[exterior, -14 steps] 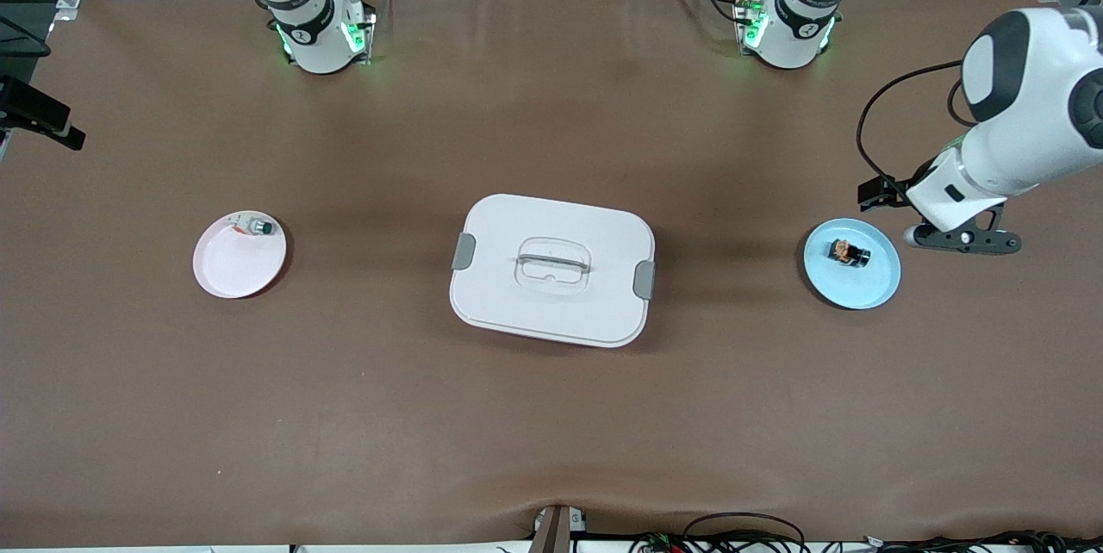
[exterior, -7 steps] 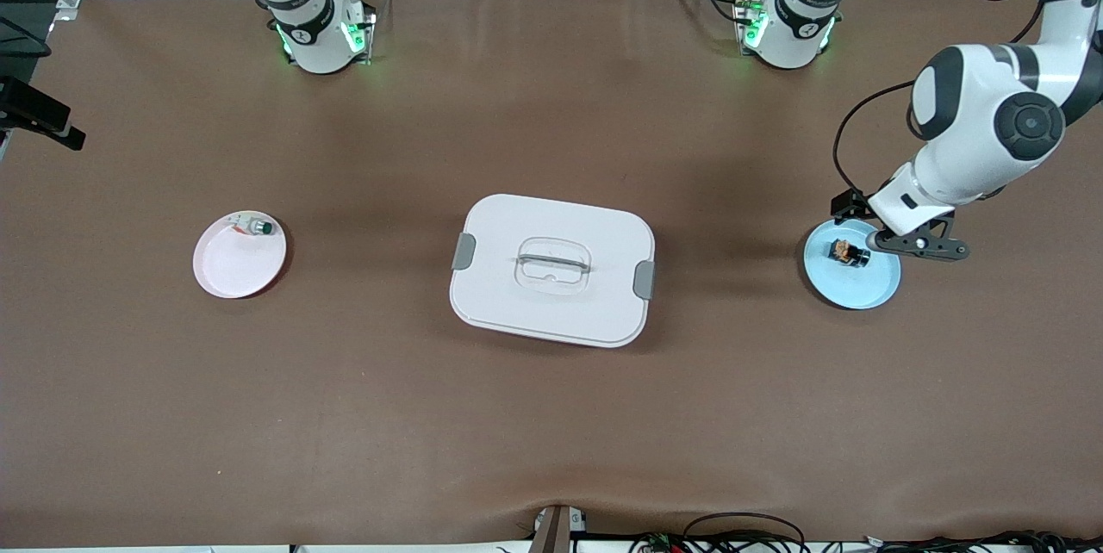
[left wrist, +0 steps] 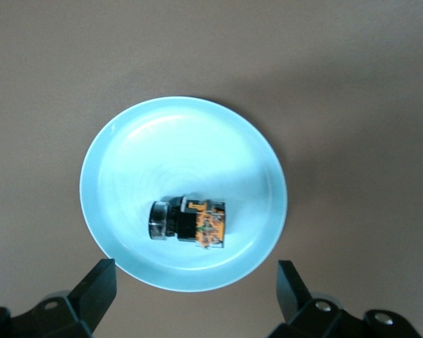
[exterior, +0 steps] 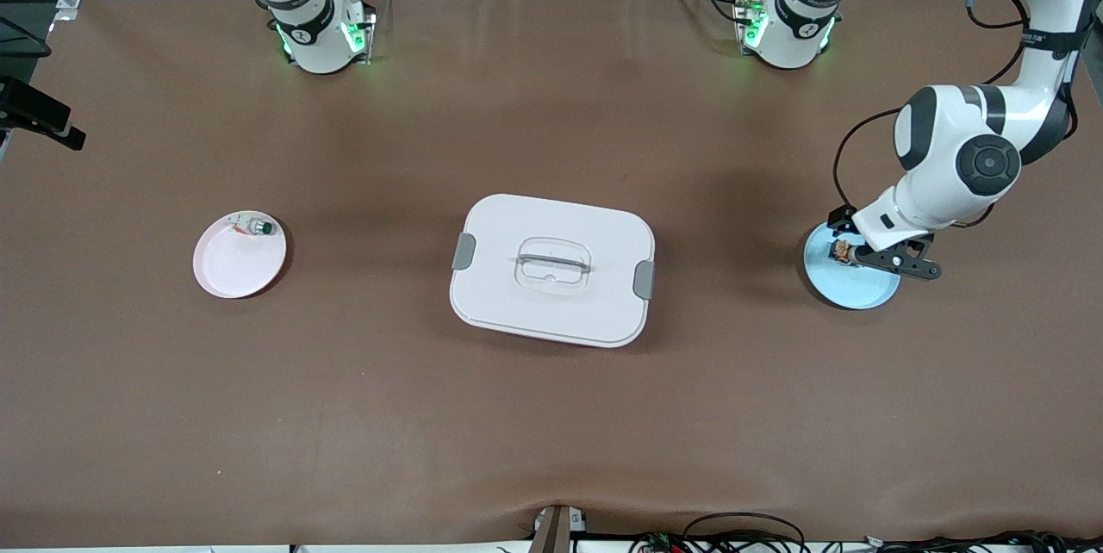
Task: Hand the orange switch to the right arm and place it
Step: 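Move the left gripper down over the orange switch on the blue plate, then close the left gripper around the black-and-orange switch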
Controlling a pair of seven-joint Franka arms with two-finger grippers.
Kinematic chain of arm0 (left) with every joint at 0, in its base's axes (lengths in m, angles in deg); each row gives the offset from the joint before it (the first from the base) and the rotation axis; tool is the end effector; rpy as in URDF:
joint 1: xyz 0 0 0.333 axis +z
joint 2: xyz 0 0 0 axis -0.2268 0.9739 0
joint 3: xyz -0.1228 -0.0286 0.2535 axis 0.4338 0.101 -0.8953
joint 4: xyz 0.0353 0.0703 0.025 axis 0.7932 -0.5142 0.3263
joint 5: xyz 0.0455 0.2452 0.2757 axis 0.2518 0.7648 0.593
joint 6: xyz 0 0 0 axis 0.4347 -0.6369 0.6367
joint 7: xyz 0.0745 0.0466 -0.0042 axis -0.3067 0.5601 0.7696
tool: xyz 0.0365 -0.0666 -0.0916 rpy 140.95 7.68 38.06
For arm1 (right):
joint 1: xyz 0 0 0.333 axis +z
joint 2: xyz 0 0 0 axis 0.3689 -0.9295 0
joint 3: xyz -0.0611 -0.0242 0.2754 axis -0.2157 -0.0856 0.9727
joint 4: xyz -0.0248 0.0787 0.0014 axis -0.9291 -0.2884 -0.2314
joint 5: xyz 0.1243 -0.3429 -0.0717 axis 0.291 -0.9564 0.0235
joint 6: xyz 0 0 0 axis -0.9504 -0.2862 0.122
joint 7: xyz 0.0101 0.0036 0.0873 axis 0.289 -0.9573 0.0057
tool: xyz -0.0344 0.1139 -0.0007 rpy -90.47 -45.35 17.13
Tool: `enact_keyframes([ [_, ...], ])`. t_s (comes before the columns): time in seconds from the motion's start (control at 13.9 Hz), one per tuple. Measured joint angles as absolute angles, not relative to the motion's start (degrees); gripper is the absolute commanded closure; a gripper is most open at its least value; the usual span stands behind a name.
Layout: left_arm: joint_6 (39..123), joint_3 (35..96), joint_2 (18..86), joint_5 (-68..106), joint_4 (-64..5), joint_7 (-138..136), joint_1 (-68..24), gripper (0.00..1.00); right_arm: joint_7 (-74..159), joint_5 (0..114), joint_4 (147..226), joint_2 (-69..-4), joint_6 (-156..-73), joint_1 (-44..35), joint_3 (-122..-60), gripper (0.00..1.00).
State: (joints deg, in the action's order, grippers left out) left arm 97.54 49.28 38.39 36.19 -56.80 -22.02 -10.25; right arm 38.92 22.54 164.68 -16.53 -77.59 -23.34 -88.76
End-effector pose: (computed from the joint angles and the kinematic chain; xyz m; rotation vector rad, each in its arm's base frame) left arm 0.5186 0.0094 0.2498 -3.0201 0.5111 0.1464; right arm 0.5241 -0.0374 0.6329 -3.1050 0.0829 0.0399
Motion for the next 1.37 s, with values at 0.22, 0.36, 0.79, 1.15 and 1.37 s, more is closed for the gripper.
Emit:
enact_keyframes([
  [0.22,100.6,49.3,40.4,36.2,-56.8,-24.6,-9.1,0.00,38.9,22.5,164.7,-16.5,-77.6,-23.3,-88.8,0.00],
  [0.36,102.5,49.3,41.7,36.2,-56.8,-24.8,-8.9,0.00,38.9,22.5,164.7,-16.5,-77.6,-23.3,-88.8,0.00],
  [0.79,105.5,49.3,44.8,36.3,-56.8,-26.4,-7.6,0.00,38.9,22.5,164.7,-16.5,-77.6,-23.3,-88.8,0.00],
  [1.15,106.7,49.3,46.0,36.3,-57.3,-27.2,-7.4,0.00,38.9,22.5,164.7,-16.5,-77.6,-23.4,-88.8,0.00],
  [1.37,107.8,49.3,46.4,36.3,-58.1,-27.2,-7.4,0.00,38.8,22.5,164.7,-16.5,-77.6,-23.4,-88.8,0.00],
])
